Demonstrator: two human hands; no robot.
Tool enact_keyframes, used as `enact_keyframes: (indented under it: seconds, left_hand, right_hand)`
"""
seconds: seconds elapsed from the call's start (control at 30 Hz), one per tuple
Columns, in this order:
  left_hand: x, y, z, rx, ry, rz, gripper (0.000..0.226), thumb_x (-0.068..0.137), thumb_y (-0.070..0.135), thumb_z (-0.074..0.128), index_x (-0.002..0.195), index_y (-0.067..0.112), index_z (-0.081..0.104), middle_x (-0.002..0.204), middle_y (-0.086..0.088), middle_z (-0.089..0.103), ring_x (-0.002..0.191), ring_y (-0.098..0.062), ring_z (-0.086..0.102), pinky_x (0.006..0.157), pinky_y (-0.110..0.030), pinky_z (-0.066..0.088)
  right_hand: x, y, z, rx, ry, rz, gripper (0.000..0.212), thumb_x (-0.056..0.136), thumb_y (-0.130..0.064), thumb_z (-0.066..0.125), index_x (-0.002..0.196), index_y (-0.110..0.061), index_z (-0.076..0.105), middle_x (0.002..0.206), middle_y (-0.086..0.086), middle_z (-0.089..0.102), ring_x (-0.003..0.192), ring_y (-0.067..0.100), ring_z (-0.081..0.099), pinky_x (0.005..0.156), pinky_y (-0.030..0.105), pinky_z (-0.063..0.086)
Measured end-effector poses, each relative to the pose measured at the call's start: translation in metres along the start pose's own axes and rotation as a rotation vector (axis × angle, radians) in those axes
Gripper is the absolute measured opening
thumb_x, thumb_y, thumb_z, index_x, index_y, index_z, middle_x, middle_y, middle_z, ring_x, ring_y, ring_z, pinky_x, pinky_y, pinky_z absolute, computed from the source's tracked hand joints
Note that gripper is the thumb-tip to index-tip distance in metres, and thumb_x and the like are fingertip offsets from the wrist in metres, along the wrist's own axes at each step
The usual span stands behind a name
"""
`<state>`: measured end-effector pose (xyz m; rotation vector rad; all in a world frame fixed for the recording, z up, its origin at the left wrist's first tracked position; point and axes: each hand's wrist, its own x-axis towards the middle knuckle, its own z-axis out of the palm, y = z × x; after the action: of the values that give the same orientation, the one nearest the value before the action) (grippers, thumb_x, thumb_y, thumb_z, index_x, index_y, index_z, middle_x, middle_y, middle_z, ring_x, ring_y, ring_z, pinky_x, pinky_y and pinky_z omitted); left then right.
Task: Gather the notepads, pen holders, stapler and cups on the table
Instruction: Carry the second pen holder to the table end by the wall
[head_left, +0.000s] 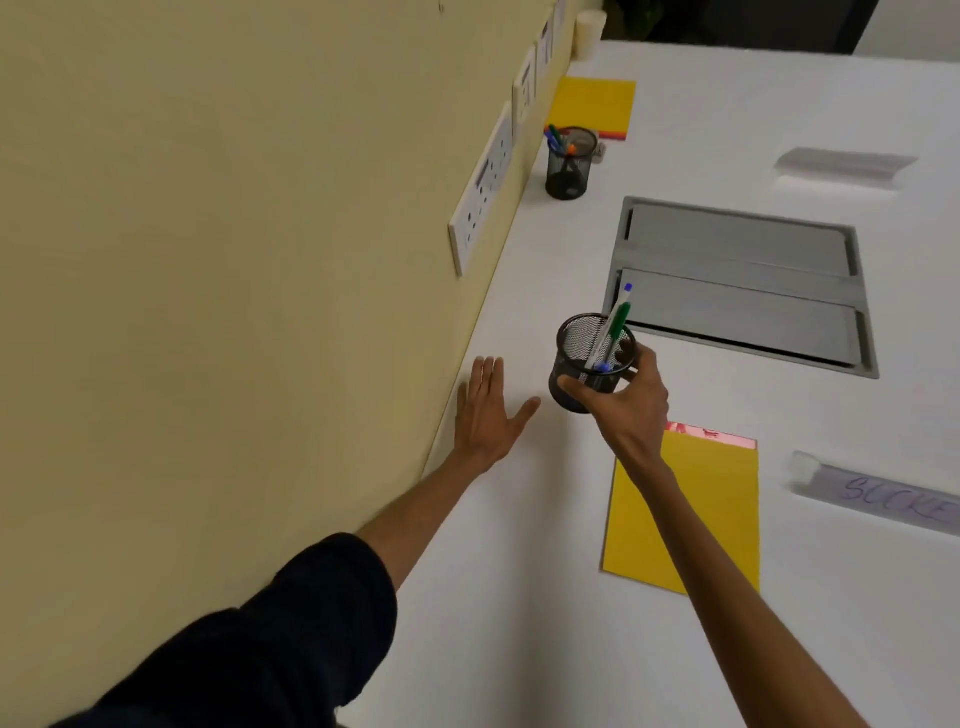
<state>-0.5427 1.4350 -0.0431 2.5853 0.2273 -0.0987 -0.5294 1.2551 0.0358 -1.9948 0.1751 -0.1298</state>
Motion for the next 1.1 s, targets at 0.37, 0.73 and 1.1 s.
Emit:
enact_keyframes:
  seconds: [0.37, 0.73, 1.1]
  left_hand:
    - [0.033, -0.013, 0.039, 0.259, 0.125, 0.037, 0.088, 0.093, 0.071, 0.028, 0.157, 0.013, 0.009, 0.165, -0.004, 0.007, 0.152, -0.016, -0.006, 0.122, -0.049, 0.000]
    - [0.039, -0.012, 0.038, 0.308, 0.082, 0.003, 0.087, 0.092, 0.073, 0.023, 0.157, 0.018, 0.003, 0.165, -0.001, 0.000, 0.151, -0.016, -0.007, 0.122, -0.050, 0.003]
    - [0.040, -0.013, 0.040, 0.300, 0.082, -0.008, 0.088, 0.091, 0.074, 0.026, 0.157, 0.020, 0.007, 0.165, 0.001, 0.002, 0.152, -0.016, -0.006, 0.122, -0.050, 0.002]
  right_hand:
    - [0.071, 0.014, 0.066, 0.025, -0.004, 0.001, 0.088, 0.064, -0.040, 0.088, 0.137, -0.019, 0.042, 0.133, 0.002, 0.056, 0.118, 0.018, 0.055, 0.096, 0.034, 0.050]
    - [0.155, 0.004, 0.140, 0.099, -0.075, -0.039, 0.089, 0.063, -0.031, 0.087, 0.138, -0.014, 0.042, 0.133, 0.003, 0.053, 0.117, 0.016, 0.053, 0.095, 0.029, 0.050]
    - [0.168, 0.009, 0.157, 0.101, -0.073, -0.060, 0.088, 0.065, -0.029, 0.086, 0.139, -0.012, 0.041, 0.134, 0.005, 0.052, 0.118, 0.017, 0.053, 0.092, 0.023, 0.046]
